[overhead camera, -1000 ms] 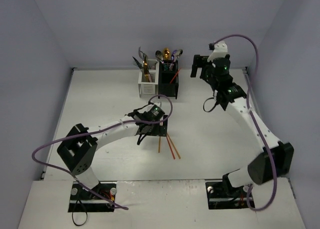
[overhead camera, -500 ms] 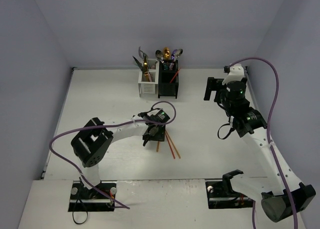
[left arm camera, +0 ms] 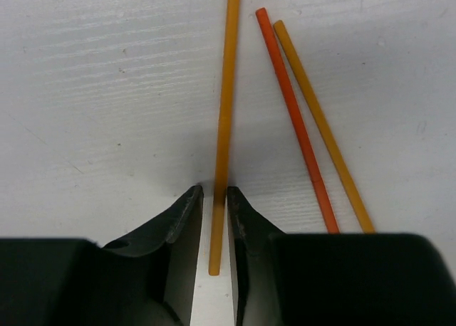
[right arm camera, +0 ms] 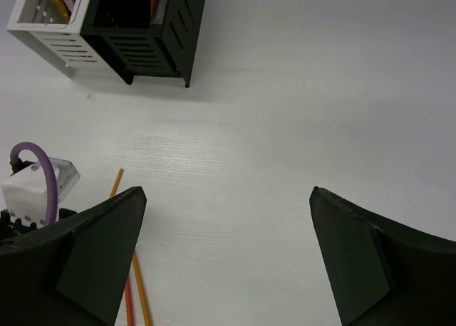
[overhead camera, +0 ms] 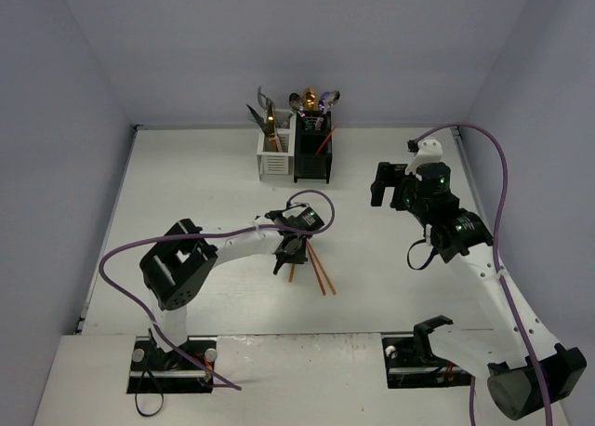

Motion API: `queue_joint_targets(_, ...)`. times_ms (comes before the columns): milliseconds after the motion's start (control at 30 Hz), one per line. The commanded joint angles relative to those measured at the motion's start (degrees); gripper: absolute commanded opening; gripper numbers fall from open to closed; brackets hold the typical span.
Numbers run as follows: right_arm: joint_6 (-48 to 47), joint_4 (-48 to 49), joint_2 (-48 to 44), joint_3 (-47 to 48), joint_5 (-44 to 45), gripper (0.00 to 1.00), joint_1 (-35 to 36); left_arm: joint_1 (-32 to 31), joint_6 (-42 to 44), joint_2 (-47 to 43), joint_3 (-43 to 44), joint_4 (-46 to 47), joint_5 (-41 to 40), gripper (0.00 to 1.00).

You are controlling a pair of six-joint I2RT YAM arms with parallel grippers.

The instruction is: Sort the eating utensils into containers

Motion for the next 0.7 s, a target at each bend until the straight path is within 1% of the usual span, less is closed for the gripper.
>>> queue_joint_targets(0, 2.65, 2.21, 0.54, 0.22, -7.43, 0.98, 0.09, -0.32, -1.45, -1.02, -1.6, -2.62, -1.73, 0.01)
queue_joint_targets(133, 4.47, 2.25, 2.22, 0.41, -12.1, 0.98, 0.47, -0.24, -0.81, -2.76, -2.29, -3.37, -3.37, 0.0)
queue_joint_targets(300, 8.97, 3.22, 5.54, 1.43, -19.32, 0.98, 0.73, -0.36, 3.94, -10.47, -2.92, -1.81, -8.38, 0.0)
queue_joint_targets(400, 12.02, 5.15, 7.76, 2.9, -23.74, 0.96, 1.28, -0.65, 8.25, -18.01, -4.15, 3.15, -10.97, 0.0)
queue_joint_targets(500, 14.41, 6.78, 9.09, 4.93, -26.14, 0.95, 2.1, -0.59, 11.96, -25.61, -7.35, 10.11, -10.93, 0.0)
queue_joint_targets(600, 15.3, 9.32, 10.88, 7.62, -26.58, 0.94, 4.76, -0.59, 17.19, -29.92, -9.99, 19.04, -8.74, 0.0)
queue_joint_targets(667, 15.71, 11.31, 11.84, 8.75, -26.27, 0.94, 5.96, -0.59, 19.44, -31.93, -11.18, 22.06, -6.55, 0.0)
